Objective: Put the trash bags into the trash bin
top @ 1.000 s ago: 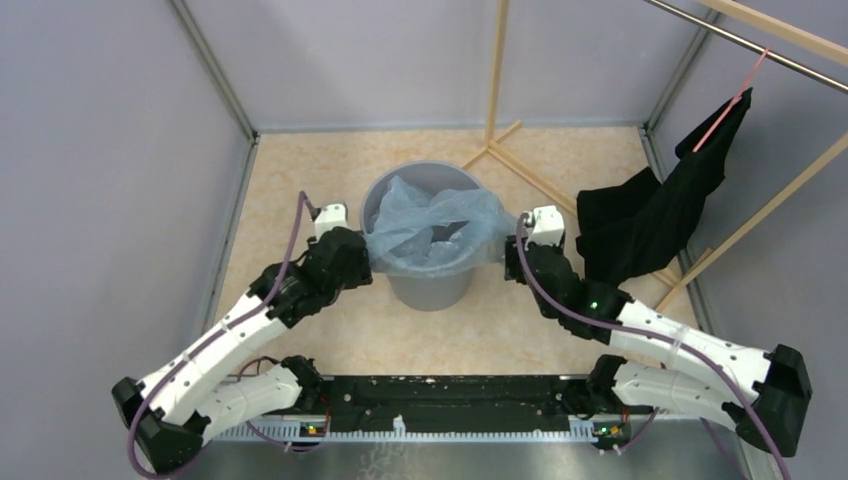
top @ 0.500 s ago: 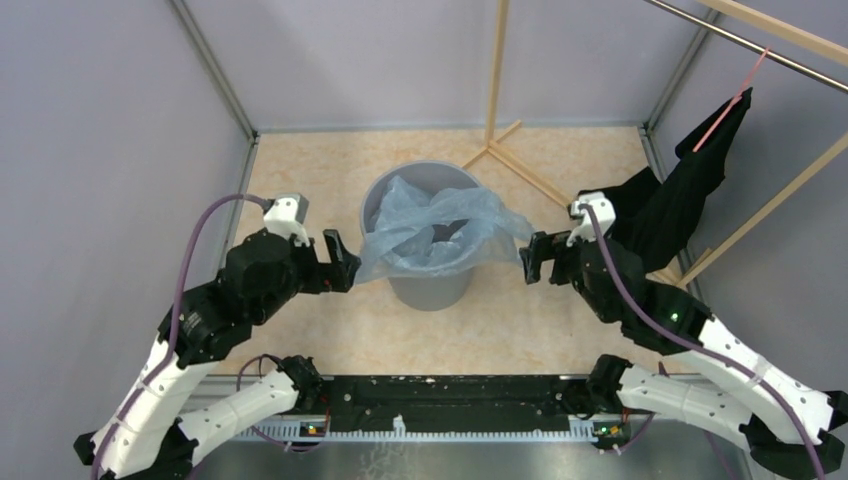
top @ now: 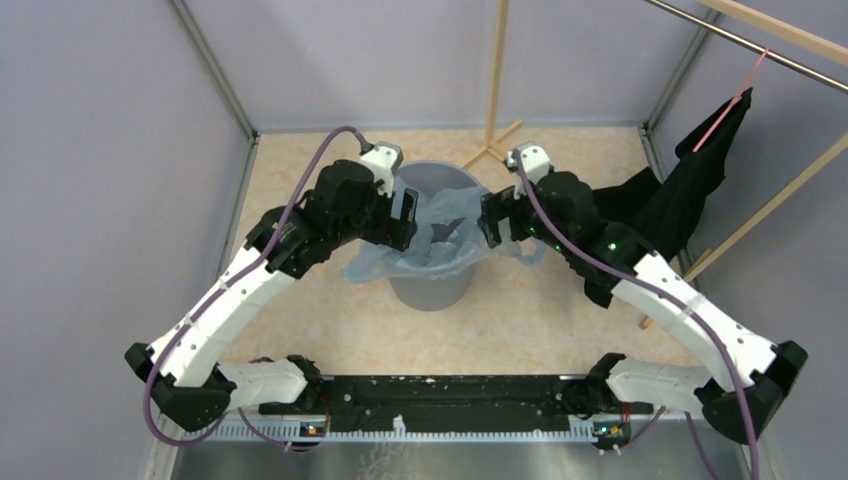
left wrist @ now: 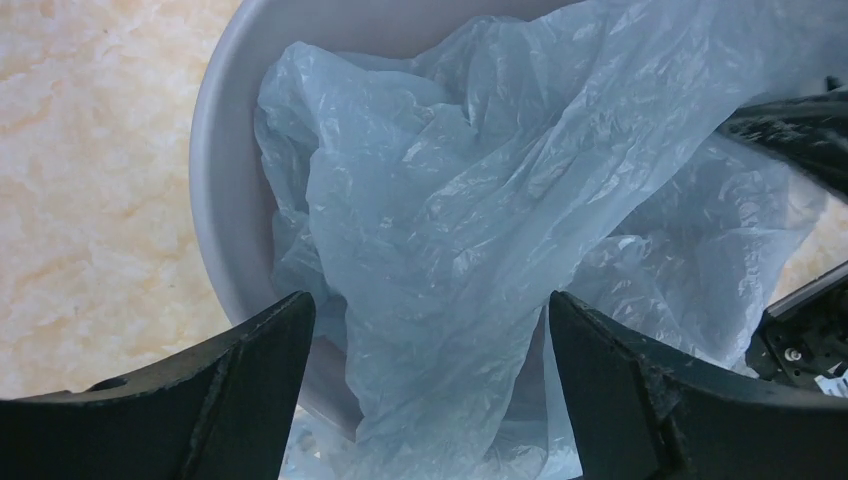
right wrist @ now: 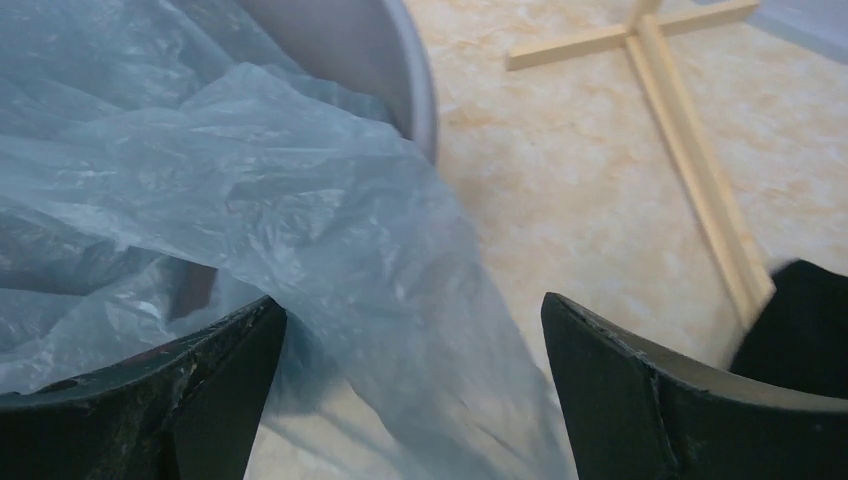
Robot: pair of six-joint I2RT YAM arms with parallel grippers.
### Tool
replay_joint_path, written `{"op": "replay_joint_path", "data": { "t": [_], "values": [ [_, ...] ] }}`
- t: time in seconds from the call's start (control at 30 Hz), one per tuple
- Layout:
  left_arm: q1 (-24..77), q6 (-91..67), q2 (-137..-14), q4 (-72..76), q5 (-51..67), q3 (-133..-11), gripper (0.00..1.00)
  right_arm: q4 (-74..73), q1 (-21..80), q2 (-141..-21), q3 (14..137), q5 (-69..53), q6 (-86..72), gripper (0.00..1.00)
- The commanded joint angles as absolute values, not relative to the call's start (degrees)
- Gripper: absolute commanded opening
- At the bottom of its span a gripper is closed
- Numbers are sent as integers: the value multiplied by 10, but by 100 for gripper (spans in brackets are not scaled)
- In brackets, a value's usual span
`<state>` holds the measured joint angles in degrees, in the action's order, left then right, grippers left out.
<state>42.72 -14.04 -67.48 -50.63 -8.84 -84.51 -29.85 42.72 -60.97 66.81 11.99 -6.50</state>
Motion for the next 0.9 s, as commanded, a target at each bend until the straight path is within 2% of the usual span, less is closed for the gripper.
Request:
{"op": "replay_joint_path", "data": {
  "t": [0.0, 0.17, 0.47, 0.63, 0.77, 0.83, 0.87],
  "values": [
    [427, -125, -662, -488, -97, -851, 89, -215, 423, -644, 702, 26, -38, 99],
    [427, -118, -666, -488, -98, -847, 72, -195, 423, -675, 716, 33, -21, 97],
    [427, -102, -703, -487, -159, -864, 49, -120, 412, -689, 703, 65, -19, 93],
    [425, -87, -725, -478, -178, -893, 45, -76, 364, -720, 711, 14, -36, 77],
    [416, -73, -760, -480, -185, -915, 38, -46, 334, -749, 729, -76, -39, 52],
    [410, -69, -772, -480, -204, -917, 34, -32, 324, -765, 736, -107, -36, 35],
    [405, -68, -775, -478, -206, -917, 33, -32, 321, -774, 740, -115, -33, 29]
  ]
}}
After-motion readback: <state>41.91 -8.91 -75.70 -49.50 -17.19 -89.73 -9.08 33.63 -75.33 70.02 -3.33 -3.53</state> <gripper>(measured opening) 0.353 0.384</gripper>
